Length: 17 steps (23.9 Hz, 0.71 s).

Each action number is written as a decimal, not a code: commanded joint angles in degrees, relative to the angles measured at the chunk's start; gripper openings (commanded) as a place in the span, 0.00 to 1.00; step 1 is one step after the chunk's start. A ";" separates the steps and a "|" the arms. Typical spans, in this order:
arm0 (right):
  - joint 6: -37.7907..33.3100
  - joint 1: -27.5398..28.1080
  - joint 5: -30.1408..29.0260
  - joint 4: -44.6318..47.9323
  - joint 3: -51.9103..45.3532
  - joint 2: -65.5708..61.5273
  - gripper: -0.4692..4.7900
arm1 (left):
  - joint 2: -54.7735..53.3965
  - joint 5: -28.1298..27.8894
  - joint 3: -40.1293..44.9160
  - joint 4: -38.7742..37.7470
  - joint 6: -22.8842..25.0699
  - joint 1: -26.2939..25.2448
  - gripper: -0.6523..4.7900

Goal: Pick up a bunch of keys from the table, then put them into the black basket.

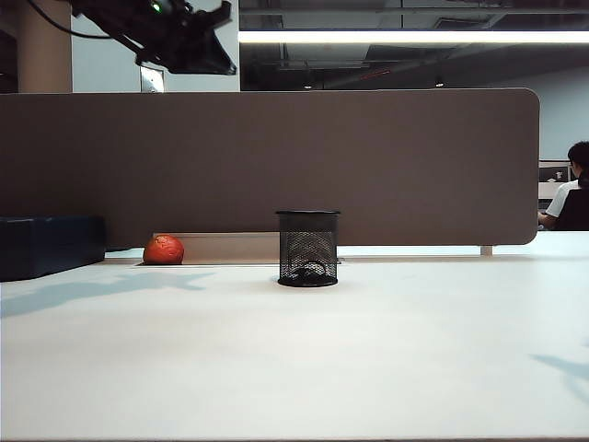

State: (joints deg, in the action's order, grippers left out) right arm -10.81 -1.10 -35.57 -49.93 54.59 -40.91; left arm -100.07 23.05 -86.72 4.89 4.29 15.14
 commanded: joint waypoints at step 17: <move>5.51 0.28 15.02 9.11 0.17 3.17 0.08 | 16.37 -7.32 -0.39 -15.32 -0.42 -8.87 0.11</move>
State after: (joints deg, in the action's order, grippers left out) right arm -5.48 -0.80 -22.09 -42.17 54.57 -38.09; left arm -84.12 15.62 -86.76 -9.80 5.87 7.07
